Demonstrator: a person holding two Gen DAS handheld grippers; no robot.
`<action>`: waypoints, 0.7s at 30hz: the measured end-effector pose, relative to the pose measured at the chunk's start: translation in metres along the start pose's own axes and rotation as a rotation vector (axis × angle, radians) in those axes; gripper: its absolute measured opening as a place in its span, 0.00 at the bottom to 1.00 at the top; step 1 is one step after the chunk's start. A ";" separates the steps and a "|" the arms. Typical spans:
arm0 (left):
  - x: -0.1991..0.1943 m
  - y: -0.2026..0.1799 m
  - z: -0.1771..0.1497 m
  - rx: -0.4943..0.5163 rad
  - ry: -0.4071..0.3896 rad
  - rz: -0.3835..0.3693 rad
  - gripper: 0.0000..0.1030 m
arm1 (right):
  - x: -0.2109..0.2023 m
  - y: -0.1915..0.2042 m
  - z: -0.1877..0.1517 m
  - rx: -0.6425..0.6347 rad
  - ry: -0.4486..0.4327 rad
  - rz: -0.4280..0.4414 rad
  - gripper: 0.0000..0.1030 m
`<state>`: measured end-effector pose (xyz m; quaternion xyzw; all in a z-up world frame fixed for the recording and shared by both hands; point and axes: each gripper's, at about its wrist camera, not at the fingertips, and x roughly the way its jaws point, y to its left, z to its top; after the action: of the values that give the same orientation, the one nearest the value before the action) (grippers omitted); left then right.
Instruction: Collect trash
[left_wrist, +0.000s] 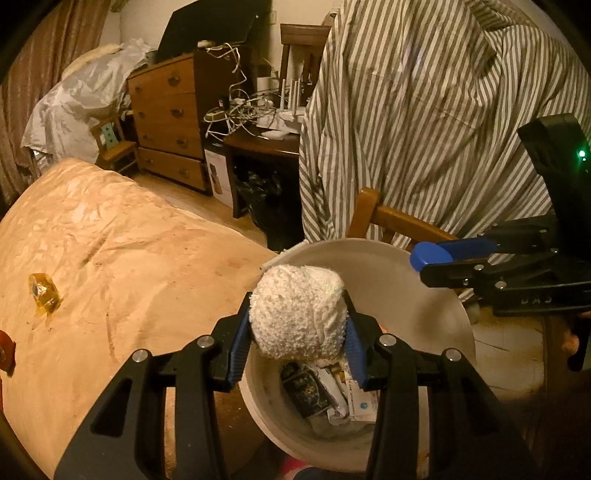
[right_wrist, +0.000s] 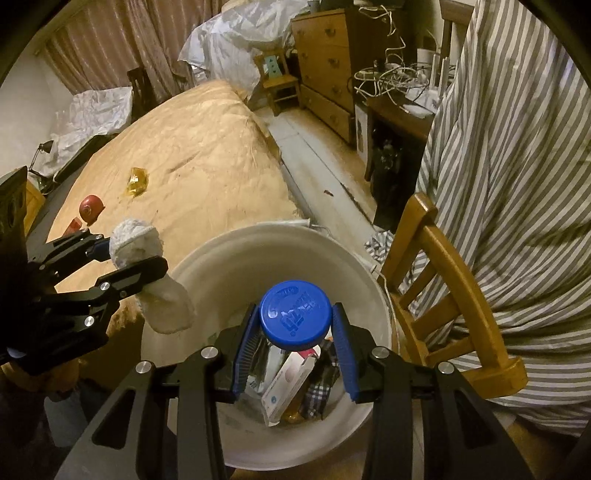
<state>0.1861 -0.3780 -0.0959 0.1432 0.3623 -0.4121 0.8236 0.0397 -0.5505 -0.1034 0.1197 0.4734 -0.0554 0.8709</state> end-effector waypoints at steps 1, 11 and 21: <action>0.001 0.000 0.000 -0.001 0.003 -0.005 0.41 | 0.002 0.001 -0.001 0.000 0.003 0.003 0.40; -0.003 0.001 -0.001 0.022 -0.028 0.036 0.87 | -0.002 0.004 -0.003 0.014 -0.037 0.000 0.69; -0.010 0.006 -0.001 0.030 -0.043 0.054 0.87 | -0.010 -0.001 -0.003 0.044 -0.059 0.029 0.68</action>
<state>0.1863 -0.3674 -0.0897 0.1564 0.3345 -0.3980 0.8398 0.0312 -0.5503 -0.0966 0.1442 0.4445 -0.0567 0.8823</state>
